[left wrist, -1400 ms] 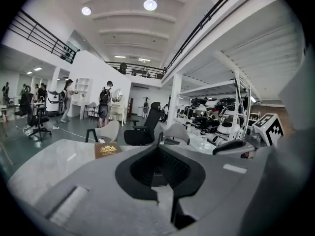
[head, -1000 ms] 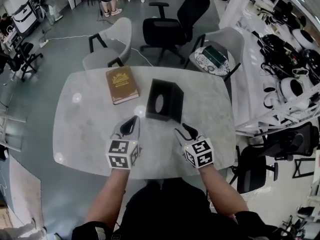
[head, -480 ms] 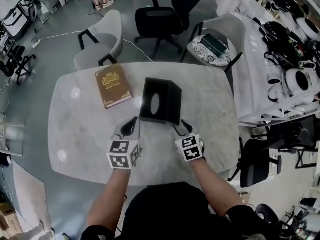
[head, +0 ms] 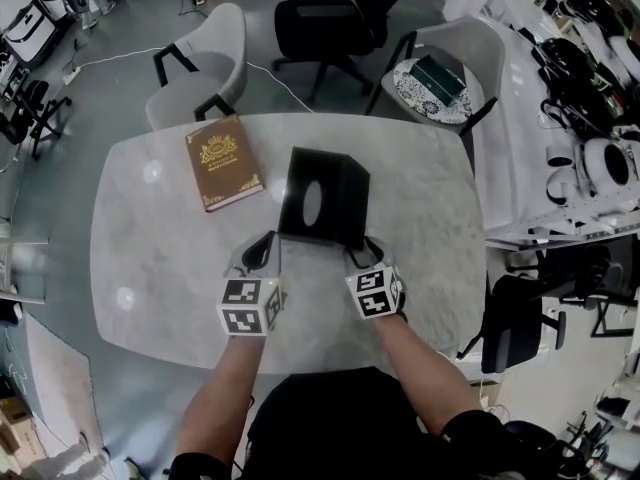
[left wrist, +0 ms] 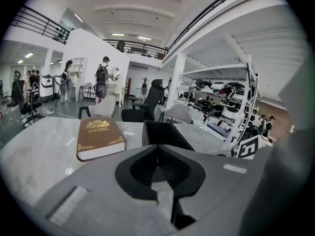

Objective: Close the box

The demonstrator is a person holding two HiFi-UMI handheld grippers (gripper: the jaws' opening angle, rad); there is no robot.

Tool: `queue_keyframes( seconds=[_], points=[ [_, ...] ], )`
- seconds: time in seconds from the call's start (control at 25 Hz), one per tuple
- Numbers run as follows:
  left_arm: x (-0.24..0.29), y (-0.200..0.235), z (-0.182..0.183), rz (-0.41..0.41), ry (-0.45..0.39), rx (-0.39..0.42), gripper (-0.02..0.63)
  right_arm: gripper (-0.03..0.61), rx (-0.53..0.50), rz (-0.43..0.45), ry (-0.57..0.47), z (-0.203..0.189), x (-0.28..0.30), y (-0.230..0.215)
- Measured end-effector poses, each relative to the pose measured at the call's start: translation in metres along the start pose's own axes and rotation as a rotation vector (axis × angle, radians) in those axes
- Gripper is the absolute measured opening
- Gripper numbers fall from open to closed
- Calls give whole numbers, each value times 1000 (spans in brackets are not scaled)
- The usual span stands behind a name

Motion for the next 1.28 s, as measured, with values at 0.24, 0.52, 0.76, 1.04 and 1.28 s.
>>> queue_keyframes(
  seconds=[0.24, 0.52, 0.76, 1.04, 1.28],
  points=[
    [7, 5, -9, 41, -1, 24, 12, 183, 9, -43, -16, -7, -2, -10],
    [18, 3, -19, 23, 19, 10, 48, 178, 27, -46, -21, -1, -18, -17],
    [27, 2, -28, -7, 86, 40, 121, 194, 5, -60, -19, 7, -36, -29],
    [30, -2, -30, -32, 123, 83, 70, 211, 55, -37, -33, 13, -53, -34],
    [20, -30, -15, -55, 51, 353, 146, 215, 105, -25, -56, 14, -66, -45]
  ],
)
Point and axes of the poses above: the fingertips, and each gripper's own axes: x forward along the fingers, y to its left, z out of its top, the point moved 2 cm from there along -x, backward along the fingers, and after that the axes turned 6 degrees about z, right-handed, at the moved point
